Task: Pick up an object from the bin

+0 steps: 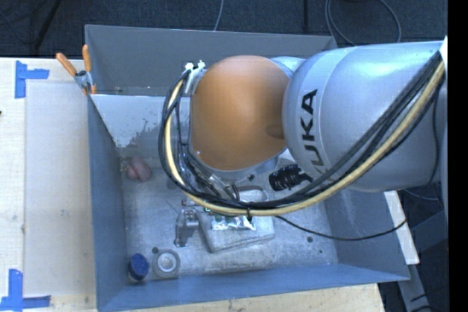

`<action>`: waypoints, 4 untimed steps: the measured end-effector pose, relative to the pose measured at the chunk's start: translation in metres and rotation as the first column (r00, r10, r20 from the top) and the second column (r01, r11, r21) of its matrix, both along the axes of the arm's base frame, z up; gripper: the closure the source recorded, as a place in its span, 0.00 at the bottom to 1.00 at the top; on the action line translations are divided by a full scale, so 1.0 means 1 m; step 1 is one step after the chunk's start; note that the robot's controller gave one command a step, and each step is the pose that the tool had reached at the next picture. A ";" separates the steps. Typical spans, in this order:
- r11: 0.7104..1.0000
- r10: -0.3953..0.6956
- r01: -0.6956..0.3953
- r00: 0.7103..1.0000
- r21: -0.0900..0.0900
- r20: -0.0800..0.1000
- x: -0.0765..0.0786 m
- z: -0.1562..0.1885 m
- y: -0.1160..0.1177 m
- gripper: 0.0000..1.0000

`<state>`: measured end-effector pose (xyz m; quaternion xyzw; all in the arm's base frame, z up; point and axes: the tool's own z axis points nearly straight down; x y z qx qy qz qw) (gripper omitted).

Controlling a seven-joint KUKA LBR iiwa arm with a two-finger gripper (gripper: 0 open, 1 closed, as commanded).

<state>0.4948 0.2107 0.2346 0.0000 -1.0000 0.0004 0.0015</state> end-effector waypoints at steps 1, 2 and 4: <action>0.998 0.056 -0.057 0.998 -0.002 -0.007 -0.006 -0.115 0.021 0.00; 0.996 0.087 -0.087 0.996 0.000 0.004 0.020 -0.165 -0.053 0.00; 0.995 0.097 -0.097 0.995 0.004 0.009 0.026 -0.162 -0.075 1.00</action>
Offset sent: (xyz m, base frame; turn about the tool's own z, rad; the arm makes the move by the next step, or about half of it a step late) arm -0.0036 0.0214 -0.1098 -0.0586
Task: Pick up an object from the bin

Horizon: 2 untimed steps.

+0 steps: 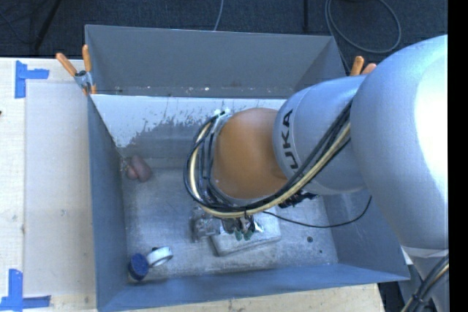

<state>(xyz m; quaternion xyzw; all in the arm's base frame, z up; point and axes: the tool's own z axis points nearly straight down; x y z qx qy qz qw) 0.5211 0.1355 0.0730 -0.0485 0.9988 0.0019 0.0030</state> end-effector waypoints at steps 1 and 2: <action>0.998 0.069 -0.069 0.998 -0.008 0.001 0.053 0.033 -0.073 1.00; 0.997 0.072 -0.072 0.997 -0.003 -0.006 0.050 0.030 -0.068 0.00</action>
Offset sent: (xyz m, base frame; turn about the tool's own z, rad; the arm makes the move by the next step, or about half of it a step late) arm 0.0493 -0.0674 0.0309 -0.0761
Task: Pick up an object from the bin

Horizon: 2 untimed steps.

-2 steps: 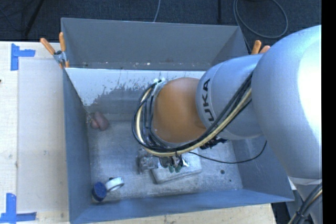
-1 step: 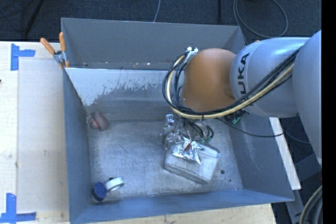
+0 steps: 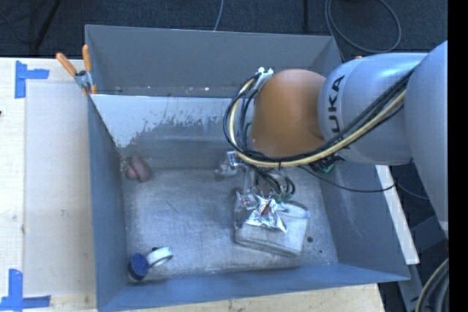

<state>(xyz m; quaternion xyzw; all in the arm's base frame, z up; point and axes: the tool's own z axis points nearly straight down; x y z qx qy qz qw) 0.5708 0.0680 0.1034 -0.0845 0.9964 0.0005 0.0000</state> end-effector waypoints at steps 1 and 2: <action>0.987 0.159 -0.159 0.987 0.003 0.006 -0.009 -0.031 -0.074 0.00; 0.973 0.232 -0.232 0.973 0.000 0.008 -0.040 -0.031 -0.132 0.00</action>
Offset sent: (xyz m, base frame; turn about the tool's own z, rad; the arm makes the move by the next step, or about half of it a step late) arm -0.0104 -0.0750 -0.0334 -0.1637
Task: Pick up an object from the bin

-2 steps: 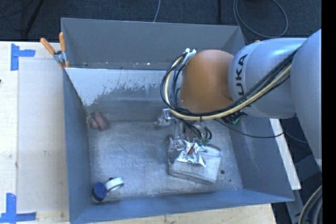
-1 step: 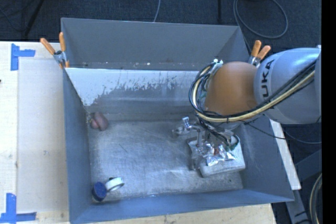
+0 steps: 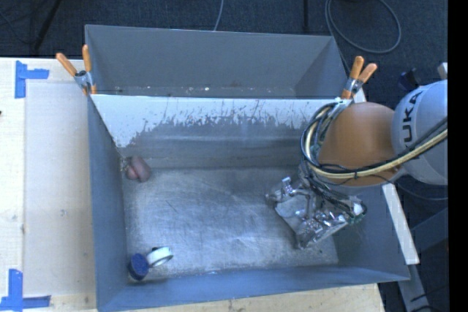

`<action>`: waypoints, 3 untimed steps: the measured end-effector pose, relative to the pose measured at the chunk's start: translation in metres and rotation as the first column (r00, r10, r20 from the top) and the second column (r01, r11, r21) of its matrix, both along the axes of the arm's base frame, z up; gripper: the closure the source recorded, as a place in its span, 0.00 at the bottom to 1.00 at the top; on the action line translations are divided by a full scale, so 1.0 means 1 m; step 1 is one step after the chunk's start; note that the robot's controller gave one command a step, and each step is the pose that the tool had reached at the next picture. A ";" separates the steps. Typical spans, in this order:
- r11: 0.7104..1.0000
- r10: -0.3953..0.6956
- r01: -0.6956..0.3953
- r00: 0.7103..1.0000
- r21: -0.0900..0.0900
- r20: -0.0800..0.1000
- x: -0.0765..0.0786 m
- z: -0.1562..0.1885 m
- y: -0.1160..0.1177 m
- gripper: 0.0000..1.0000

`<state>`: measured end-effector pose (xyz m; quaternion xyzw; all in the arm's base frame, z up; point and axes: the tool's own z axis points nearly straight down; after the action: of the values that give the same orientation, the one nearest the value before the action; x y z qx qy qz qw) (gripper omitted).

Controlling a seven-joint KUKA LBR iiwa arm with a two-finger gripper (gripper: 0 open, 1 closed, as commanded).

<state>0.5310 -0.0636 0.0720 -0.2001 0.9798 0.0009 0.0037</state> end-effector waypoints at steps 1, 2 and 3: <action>0.998 0.058 -0.058 0.998 0.003 -0.002 0.057 0.000 -0.046 0.00; 0.991 0.132 -0.132 0.991 0.003 -0.007 0.062 0.009 -0.067 0.00; 0.991 0.136 -0.136 0.991 0.012 0.000 0.080 0.004 -0.076 0.00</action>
Offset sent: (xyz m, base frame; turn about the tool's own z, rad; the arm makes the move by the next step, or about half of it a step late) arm 0.0534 -0.0481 -0.0020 -0.0622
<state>0.6111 -0.1399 0.0764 -0.2662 0.9639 0.0070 0.0047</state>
